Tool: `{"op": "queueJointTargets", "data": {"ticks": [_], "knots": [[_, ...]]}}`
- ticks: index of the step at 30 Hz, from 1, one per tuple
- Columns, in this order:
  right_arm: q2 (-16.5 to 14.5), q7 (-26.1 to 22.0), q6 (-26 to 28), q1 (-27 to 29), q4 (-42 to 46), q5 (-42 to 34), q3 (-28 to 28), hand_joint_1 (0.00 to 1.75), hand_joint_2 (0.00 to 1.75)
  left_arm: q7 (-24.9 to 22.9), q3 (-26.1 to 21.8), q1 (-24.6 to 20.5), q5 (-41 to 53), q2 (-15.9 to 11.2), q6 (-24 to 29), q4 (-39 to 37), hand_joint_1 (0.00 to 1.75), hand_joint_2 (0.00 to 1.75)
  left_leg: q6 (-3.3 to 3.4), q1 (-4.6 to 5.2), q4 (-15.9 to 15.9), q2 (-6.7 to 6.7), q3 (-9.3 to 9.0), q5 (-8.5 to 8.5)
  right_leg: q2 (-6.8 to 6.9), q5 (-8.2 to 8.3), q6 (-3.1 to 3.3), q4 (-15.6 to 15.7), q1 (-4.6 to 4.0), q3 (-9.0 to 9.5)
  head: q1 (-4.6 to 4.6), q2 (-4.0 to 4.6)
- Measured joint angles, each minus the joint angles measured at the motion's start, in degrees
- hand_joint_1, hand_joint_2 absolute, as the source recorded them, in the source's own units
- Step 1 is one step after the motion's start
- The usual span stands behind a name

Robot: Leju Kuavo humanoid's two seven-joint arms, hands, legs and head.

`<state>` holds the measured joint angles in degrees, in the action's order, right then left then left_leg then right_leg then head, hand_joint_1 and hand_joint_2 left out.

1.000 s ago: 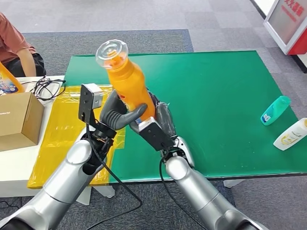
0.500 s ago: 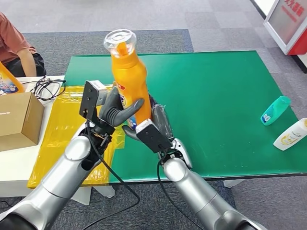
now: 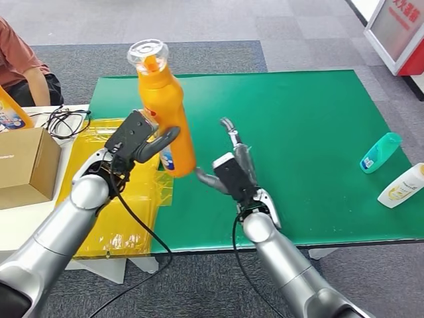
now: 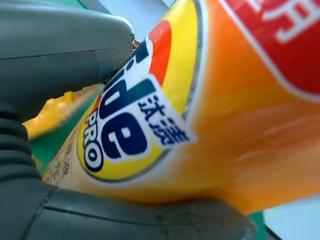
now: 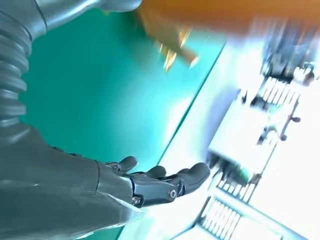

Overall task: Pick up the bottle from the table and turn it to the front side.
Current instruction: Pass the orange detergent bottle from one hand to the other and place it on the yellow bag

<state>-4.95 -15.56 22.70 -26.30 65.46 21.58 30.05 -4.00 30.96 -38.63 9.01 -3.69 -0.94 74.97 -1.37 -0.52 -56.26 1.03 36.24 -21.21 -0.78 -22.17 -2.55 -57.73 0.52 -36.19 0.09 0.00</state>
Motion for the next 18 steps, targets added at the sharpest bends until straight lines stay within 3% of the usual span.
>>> {"op": "queueJointTargets", "data": {"ticks": [6, 13, 18], "knots": [[0.5, 0.0, 0.3, 0.3, -0.3, 0.4, -3.0, 0.00, 1.75, -1.2, -0.6, -0.1, 3.4, -1.2, 0.5, -1.1, 1.75, 0.00, 0.00, 0.00, 0.0, 0.00, 0.00, 0.00, 0.00, 0.00, 0.00, 0.0, 0.00, -0.01, 0.00, 0.00], [0.6, 0.4, 0.1, 1.4, 2.4, 4.1, -6.8, 0.00, 1.75, -7.2, 0.1, -2.3, 26.2, -3.1, 1.5, -5.4, 1.75, 0.00, 0.00, 0.00, 0.0, 0.00, 0.00, 0.00, -0.01, 0.00, 0.00, 0.0, 0.00, -0.02, 0.00, 0.00], [0.6, 0.5, -1.0, 1.8, 5.8, 6.4, -7.8, 0.00, 1.75, -8.0, 0.8, -2.9, 33.9, -3.1, 0.5, -8.7, 1.75, 0.00, 0.00, 0.00, 0.0, 0.00, 0.00, 0.00, -0.02, 0.00, 0.00, 0.0, 0.00, -0.02, 0.00, 0.00]]}}
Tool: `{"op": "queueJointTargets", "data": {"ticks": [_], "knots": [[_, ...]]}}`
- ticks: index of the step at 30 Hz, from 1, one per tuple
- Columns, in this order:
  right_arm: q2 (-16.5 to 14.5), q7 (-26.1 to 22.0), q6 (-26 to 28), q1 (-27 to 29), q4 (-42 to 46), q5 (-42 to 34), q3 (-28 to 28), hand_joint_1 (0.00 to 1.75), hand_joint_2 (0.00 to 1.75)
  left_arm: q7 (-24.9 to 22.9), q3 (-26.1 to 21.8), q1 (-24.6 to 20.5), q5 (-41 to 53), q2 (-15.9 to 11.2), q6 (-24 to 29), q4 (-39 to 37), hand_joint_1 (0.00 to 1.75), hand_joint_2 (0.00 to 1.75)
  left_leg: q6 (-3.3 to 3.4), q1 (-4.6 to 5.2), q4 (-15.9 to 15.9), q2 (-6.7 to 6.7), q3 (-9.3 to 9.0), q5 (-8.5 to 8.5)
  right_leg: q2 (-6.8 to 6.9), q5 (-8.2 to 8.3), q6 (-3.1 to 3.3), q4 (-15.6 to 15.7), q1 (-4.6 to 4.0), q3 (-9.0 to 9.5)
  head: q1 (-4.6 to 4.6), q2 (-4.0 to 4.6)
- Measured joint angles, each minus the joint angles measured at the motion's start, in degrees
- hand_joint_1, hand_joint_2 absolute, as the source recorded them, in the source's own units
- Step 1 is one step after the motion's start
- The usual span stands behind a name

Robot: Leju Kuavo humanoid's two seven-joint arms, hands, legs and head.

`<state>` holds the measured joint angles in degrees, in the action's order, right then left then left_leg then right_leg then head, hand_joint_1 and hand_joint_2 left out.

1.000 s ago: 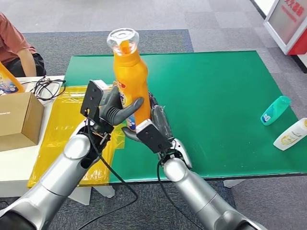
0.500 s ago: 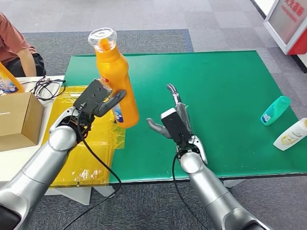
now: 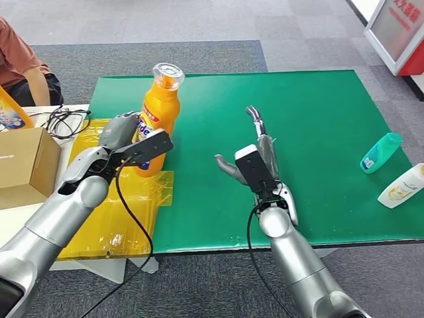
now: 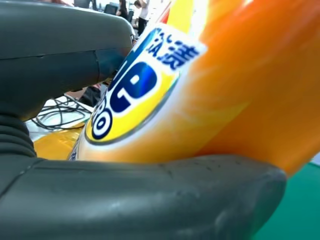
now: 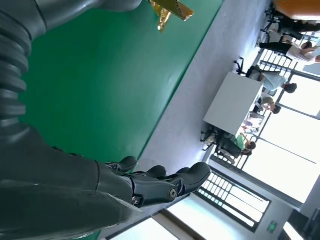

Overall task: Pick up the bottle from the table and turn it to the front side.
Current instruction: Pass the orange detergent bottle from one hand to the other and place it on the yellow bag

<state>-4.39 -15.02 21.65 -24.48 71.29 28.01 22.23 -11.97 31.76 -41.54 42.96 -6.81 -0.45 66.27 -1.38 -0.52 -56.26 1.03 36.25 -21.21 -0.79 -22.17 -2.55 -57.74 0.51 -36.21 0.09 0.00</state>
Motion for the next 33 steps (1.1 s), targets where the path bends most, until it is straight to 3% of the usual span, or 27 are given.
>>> {"op": "queueJointTargets", "data": {"ticks": [22, 28, 33], "knots": [[-0.1, -0.5, -2.4, 1.2, 5.2, 0.8, -1.0, 0.00, 1.75, 1.0, 0.4, 1.0, 10.4, 0.2, -3.5, -5.8, 1.75, 0.00, 0.00, 0.00, 0.0, 0.00, 0.01, 0.00, 0.00, 0.00, 0.00, 0.0, 0.00, 0.01, 0.00, 0.00], [-0.4, -0.6, -2.8, 1.1, 5.9, 1.3, -1.0, 0.00, 1.75, 1.4, 2.8, 1.7, 19.9, 0.2, -4.0, -8.2, 1.75, 0.00, 0.00, 0.00, 0.0, 0.00, 0.01, 0.00, 0.00, 0.00, 0.00, 0.0, 0.00, 0.01, 0.00, 0.01], [-0.8, -0.6, -3.0, 1.0, 6.5, 1.7, -1.0, 0.00, 1.75, 2.1, 4.2, 3.7, 22.4, 0.2, -3.8, -10.2, 1.75, 0.00, 0.00, 0.00, 0.0, 0.00, 0.01, 0.00, 0.00, 0.00, 0.00, 0.0, 0.00, 0.01, -0.01, 0.00]]}}
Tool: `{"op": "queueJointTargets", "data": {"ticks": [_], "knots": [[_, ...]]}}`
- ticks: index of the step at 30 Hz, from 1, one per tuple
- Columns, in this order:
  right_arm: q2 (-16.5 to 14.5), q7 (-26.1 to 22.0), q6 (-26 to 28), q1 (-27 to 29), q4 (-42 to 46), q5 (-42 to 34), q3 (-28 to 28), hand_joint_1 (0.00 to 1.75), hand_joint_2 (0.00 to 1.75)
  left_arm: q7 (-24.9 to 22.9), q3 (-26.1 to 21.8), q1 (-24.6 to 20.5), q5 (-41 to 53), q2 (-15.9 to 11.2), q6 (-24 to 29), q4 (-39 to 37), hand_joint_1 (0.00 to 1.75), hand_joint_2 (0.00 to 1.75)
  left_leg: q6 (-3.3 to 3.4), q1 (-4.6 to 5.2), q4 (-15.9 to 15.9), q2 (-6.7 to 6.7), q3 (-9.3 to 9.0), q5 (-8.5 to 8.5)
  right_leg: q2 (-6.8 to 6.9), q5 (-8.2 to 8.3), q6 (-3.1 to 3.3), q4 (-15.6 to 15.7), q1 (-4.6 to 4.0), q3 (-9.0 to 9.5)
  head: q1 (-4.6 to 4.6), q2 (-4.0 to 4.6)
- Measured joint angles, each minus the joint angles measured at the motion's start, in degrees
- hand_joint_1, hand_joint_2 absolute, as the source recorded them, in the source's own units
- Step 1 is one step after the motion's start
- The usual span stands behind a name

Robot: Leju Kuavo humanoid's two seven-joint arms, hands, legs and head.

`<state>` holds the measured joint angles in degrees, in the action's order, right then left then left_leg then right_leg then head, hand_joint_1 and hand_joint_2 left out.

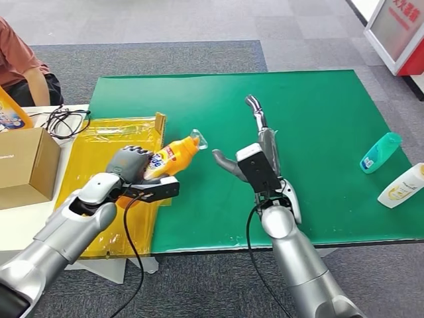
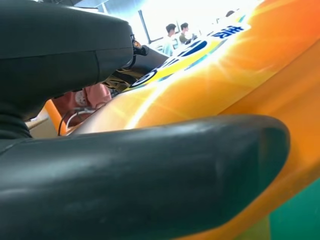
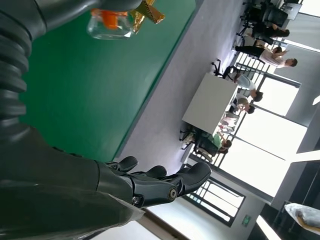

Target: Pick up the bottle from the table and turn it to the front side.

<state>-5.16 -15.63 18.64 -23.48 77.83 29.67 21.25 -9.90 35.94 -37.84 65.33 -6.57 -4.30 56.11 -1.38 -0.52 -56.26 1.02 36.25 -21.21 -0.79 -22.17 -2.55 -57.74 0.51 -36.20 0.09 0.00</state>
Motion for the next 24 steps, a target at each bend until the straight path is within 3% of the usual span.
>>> {"op": "queueJointTargets", "data": {"ticks": [18, 19, 22, 23, 24], "knots": [[-0.3, 0.0, 0.3, -0.2, 2.2, 1.2, -0.2, 0.00, 1.75, -0.4, -0.2, 3.0, 2.1, 0.4, 0.1, -2.9, 1.75, 0.00, 0.00, 0.00, 0.0, 0.00, 0.00, 0.00, 0.00, 0.00, 0.00, 0.0, 0.00, 0.00, 0.01, 0.00], [-0.3, 0.0, 0.3, -0.2, 2.3, 1.2, -0.2, 0.00, 1.75, -0.5, -0.4, 3.2, 2.1, 0.5, 0.1, -3.0, 1.45, 0.00, 0.00, 0.00, 0.0, 0.00, 0.00, 0.00, 0.00, 0.00, 0.00, 0.0, 0.00, 0.00, 0.01, 0.00], [-0.3, 0.0, 0.2, -0.2, 2.6, 1.2, -0.3, 0.00, 1.75, -1.1, -1.3, 3.6, 2.1, 0.7, 0.3, -3.4, 0.14, 0.00, 0.00, 0.00, 0.0, 0.00, 0.00, 0.00, 0.00, 0.00, 0.00, 0.0, 0.00, 0.01, 0.00, 0.00], [-0.3, 0.0, 0.1, -0.2, 2.6, 1.2, -0.4, 0.00, 1.75, -1.3, -1.6, 3.7, 2.1, 0.8, 0.4, -3.5, 0.00, 0.00, 0.00, 0.00, 0.0, 0.00, 0.00, 0.00, 0.00, 0.00, 0.00, 0.0, 0.00, 0.01, 0.00, 0.00], [-0.3, 0.0, 0.1, -0.2, 2.7, 1.2, -0.4, 0.00, 1.75, -1.4, -1.7, 3.8, 2.1, 0.8, 0.4, -3.6, 0.00, 0.00, 0.00, 0.00, 0.0, 0.00, 0.00, 0.00, 0.00, 0.00, 0.00, 0.0, 0.00, 0.01, 0.00, 0.00]]}}
